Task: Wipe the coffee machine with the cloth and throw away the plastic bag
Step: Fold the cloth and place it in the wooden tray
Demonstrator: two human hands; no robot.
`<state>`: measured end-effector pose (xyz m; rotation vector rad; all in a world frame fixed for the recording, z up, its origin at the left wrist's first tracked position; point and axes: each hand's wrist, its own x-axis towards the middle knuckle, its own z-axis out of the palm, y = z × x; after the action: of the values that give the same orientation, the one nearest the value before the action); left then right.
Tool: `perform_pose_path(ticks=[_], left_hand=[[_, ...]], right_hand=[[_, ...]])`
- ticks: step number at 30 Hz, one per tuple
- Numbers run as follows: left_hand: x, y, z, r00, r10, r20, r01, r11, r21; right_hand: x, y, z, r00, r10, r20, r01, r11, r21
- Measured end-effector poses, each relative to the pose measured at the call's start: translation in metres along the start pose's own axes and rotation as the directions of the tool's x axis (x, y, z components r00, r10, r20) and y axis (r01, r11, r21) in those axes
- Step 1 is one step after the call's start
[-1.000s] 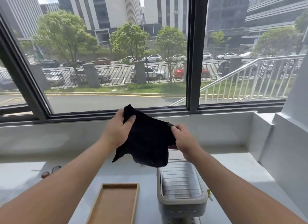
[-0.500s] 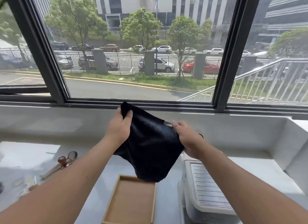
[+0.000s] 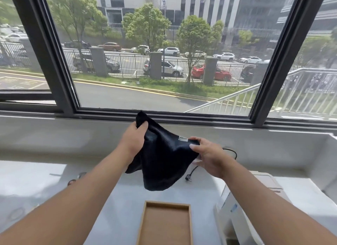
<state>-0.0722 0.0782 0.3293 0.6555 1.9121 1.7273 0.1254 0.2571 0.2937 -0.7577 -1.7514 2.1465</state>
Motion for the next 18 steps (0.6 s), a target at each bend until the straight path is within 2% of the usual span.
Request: perform_pose_path(ticks=[2,5,7,9,12,15,18], left_hand=[[0.007,-0.002,-0.010,0.999,-0.037,0.016,0.038,0.997,-0.065],[0.014,-0.001,-0.016,0.997,-0.067,0.047,0.074,0.983,-0.166],[0.017,0.004,-0.016,0.995,-0.076,0.065,0.089,0.970,-0.226],[0.020,0.009,-0.017,0.993,-0.088,0.076,0.106,0.955,-0.276],[0.021,0.015,-0.020,0.989,-0.104,0.107,0.135,0.932,-0.336],[0.021,0.017,-0.023,0.982,-0.121,0.146,0.170,0.903,-0.394],[0.022,0.017,-0.027,0.972,-0.131,0.194,0.204,0.880,-0.429]], right_hand=[[0.005,-0.003,0.011,0.998,-0.047,-0.050,0.052,0.991,0.126],[0.010,-0.002,0.029,0.988,0.009,-0.155,0.042,0.946,0.320],[0.007,0.003,0.043,0.992,0.088,-0.086,-0.052,0.932,0.358],[0.003,0.010,0.056,0.983,0.184,0.001,-0.178,0.949,0.260],[0.003,0.030,0.071,0.970,0.228,0.084,-0.234,0.970,0.071],[0.005,0.051,0.086,0.967,0.225,0.120,-0.231,0.972,0.036],[0.006,0.062,0.101,0.969,0.228,0.095,-0.233,0.971,0.049]])
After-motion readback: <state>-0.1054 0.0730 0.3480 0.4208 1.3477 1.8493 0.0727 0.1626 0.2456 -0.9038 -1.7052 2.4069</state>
